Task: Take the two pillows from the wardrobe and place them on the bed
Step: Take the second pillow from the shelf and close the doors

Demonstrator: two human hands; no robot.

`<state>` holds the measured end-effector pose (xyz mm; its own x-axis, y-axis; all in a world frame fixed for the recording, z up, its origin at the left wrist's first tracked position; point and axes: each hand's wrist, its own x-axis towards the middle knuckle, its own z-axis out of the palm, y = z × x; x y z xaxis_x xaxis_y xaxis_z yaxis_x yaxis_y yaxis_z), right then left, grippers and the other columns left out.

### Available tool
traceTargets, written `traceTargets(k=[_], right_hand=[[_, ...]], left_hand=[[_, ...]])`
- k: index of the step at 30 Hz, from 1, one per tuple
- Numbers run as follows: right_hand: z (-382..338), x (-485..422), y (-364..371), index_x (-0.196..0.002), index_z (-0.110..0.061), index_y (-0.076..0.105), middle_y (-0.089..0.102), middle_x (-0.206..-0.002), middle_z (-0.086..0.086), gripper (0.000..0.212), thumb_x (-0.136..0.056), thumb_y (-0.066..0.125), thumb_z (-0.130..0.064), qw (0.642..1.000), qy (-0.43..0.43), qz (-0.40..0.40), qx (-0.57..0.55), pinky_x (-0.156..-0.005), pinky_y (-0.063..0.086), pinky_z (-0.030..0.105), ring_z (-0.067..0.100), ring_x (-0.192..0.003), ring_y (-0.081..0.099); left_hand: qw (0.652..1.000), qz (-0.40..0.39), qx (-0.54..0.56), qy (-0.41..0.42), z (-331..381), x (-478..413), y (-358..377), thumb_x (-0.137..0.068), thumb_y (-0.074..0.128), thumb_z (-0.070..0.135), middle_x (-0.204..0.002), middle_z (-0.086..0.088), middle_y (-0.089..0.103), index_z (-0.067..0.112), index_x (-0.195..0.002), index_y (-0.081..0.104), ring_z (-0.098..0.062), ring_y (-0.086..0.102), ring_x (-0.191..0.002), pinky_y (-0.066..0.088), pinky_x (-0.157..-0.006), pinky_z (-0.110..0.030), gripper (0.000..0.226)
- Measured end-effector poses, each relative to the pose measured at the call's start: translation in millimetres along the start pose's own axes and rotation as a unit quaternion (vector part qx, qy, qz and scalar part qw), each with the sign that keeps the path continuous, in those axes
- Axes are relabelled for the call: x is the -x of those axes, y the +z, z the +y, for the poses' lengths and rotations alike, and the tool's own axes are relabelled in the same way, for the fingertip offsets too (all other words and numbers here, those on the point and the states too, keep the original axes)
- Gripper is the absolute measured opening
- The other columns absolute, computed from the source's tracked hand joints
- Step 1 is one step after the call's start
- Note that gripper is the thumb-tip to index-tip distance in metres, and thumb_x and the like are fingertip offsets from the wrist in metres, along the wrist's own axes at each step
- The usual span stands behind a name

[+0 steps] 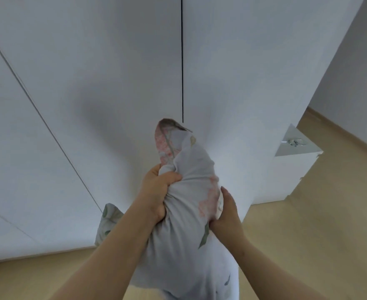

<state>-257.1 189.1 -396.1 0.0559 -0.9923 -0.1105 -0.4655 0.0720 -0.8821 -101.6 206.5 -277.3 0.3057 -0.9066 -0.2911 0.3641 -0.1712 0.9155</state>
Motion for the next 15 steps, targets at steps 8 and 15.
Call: traceTargets(k=[8, 15], right_hand=[[-51.2, -9.4, -63.7, -0.137, -0.036, 0.020, 0.015, -0.157, 0.003, 0.091, -0.062, 0.065, -0.011, 0.902, -0.273, 0.058, 0.329, -0.111, 0.020, 0.047, 0.035, -0.143, 0.012], [-4.8, -10.2, -107.9, -0.088, -0.024, 0.065, 0.068, -0.092, -0.010, 0.023, -0.066, 0.061, -0.021, 0.896, -0.170, 0.052, 0.407, -0.080, 0.032, 0.034, 0.027, -0.101, 0.053]], left_hand=[[0.967, -0.172, -0.183, 0.053, -27.3, -0.3, 32.7, -0.074, 0.059, -0.014, -0.038, 0.014, 0.049, 0.021, -0.039, 0.052, -0.002, 0.046, -0.039, 0.038, -0.038, -0.014, 0.050], [0.888, -0.238, -0.367, 0.142, -62.9, -4.6, 98.4, -0.070, 0.064, -0.003, -0.048, 0.009, 0.036, 0.022, -0.048, 0.038, 0.000, 0.033, -0.041, 0.028, -0.041, -0.009, 0.042]])
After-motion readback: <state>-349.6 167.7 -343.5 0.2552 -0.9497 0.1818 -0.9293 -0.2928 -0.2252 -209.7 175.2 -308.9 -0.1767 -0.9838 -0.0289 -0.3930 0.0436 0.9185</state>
